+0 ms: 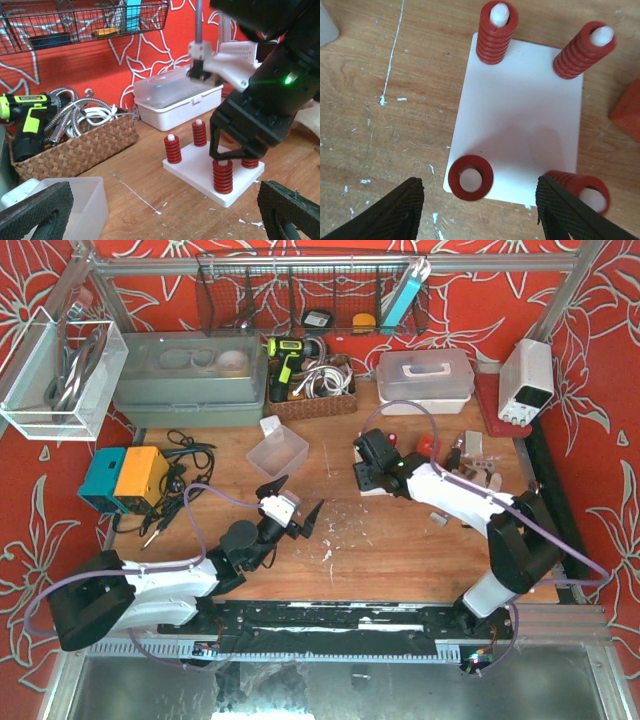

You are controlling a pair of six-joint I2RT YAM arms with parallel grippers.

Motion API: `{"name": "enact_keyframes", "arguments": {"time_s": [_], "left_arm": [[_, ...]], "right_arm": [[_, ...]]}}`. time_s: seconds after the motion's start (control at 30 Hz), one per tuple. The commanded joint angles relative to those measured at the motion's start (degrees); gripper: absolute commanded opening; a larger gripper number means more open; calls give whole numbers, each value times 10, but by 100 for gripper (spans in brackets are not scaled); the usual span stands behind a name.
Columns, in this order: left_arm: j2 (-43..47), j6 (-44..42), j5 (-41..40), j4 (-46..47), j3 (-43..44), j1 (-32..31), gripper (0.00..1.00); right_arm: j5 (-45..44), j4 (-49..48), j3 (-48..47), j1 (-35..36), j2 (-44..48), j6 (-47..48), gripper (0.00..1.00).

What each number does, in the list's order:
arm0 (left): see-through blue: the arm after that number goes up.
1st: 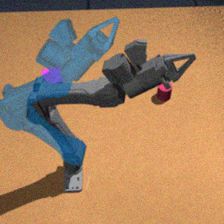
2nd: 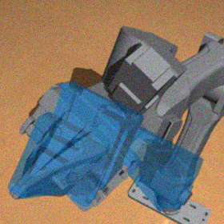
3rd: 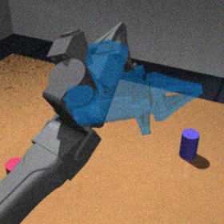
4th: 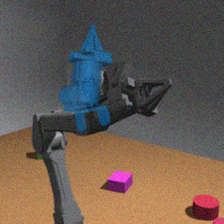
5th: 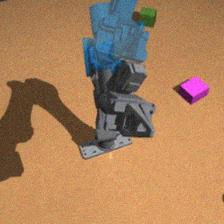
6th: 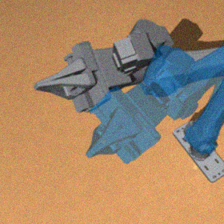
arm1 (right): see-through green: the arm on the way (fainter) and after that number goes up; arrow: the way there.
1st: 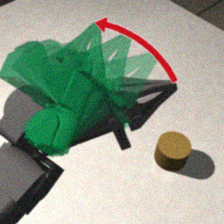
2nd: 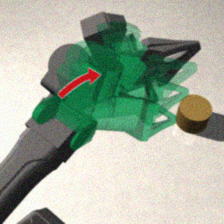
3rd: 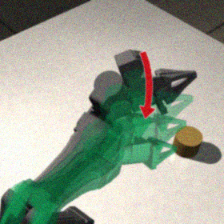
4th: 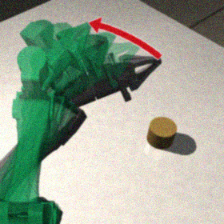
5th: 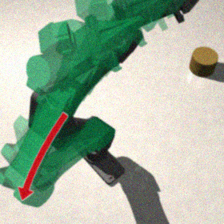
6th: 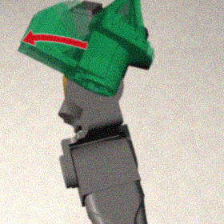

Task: Install the large spring

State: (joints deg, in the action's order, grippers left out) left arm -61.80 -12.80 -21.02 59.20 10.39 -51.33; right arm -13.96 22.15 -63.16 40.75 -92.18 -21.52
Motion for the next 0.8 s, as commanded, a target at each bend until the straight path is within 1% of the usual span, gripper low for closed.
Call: {"name": "enact_keyframes", "arguments": {"time_s": [0.0,0.1,0.2,0.23,0.27,0.33,0.37,0.43,0.47,0.57,0.63,0.67,0.77], "left_arm": [[-2,-10,-22,20,-3,-1,100],[10,-4,-22,11,-1,-1,100],[27,-15,-6,3,0,1,100],[28,-26,-5,7,1,3,100],[30,-28,-16,7,2,8,100],[40,-3,-29,-24,12,26,100],[56,19,-22,-47,16,41,100],[88,58,-16,-89,11,75,100],[102,70,-17,-93,2,92,100],[139,82,-65,-109,-26,142,100],[159,87,-83,-131,-36,192,100],[169,91,-85,-153,-38,213,100],[206,84,-86,-181,-54,258,100]], "right_arm": [[-45,34,-12,-3,78,-4,69],[-98,29,7,-4,147,-4,77],[-159,-1,45,-5,222,8,86],[-173,-15,57,-5,247,18,95],[-189,-29,70,-5,270,27,98],[-218,-57,89,-6,308,50,99],[-232,-69,97,-6,325,68,99],[-263,-94,114,-6,353,104,99],[-281,-117,130,-6,363,130,99],[-319,-224,209,-15,389,219,99],[-322,-345,285,-32,403,272,99],[-316,-379,317,-46,405,275,99],[-278,-385,369,-103,394,216,99]]}}
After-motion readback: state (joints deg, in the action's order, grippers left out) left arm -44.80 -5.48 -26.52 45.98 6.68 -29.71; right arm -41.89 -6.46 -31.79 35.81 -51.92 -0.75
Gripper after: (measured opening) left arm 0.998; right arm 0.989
